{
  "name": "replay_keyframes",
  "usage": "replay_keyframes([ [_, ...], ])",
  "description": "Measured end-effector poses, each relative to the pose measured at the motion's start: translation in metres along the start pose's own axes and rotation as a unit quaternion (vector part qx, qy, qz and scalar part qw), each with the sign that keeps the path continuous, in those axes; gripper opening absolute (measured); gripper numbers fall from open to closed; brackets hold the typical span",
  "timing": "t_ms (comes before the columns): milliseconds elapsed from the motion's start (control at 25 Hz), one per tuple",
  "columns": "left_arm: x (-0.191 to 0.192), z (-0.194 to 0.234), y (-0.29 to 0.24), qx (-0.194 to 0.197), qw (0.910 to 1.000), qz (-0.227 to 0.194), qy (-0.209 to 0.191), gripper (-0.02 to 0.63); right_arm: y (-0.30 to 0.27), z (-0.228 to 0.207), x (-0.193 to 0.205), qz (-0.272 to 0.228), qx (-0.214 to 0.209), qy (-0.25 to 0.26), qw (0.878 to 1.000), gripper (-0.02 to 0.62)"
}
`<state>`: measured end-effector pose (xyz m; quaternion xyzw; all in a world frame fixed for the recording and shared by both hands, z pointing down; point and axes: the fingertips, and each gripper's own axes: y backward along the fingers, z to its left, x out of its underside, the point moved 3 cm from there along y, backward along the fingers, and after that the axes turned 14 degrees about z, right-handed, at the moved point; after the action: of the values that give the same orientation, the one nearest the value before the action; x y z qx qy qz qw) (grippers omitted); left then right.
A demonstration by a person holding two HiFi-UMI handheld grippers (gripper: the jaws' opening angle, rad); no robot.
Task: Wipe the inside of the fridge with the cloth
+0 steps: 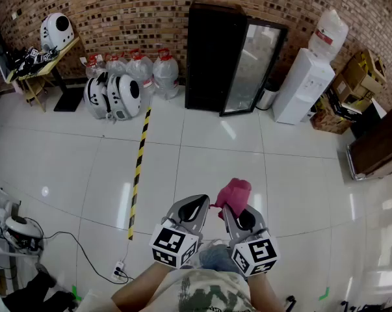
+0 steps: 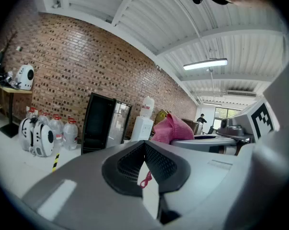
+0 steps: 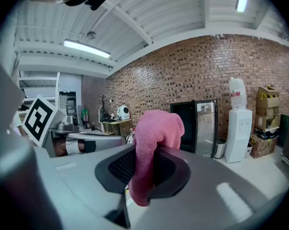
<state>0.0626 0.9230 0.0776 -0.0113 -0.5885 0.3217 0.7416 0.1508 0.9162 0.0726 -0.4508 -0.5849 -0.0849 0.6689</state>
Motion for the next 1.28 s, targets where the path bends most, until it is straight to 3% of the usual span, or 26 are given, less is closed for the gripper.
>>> replay_keyframes([
  [400, -0.051, 0.071, -0.096, -0.027, 0.9995, 0.013, 0.007, 0.015, -0.097, -0.092, -0.050, -0.003, -0.022, 0.015, 1.000, 0.054],
  [600, -0.112, 0.108, -0.170, -0.051, 0.9986, 0.012, -0.003, 0.015, -0.152, -0.151, -0.094, -0.005, -0.049, 0.021, 0.999, 0.054],
  [920, -0.199, 0.131, -0.266, -0.073, 0.9963, 0.005, -0.045, 0.015, -0.213, -0.242, -0.160, -0.032, -0.062, 0.021, 0.997, 0.054],
  [1280, -0.226, 0.172, -0.335, -0.069, 0.9960, 0.021, -0.053, 0.015, -0.279, -0.296, -0.191, -0.031, -0.056, 0.014, 0.998, 0.054],
])
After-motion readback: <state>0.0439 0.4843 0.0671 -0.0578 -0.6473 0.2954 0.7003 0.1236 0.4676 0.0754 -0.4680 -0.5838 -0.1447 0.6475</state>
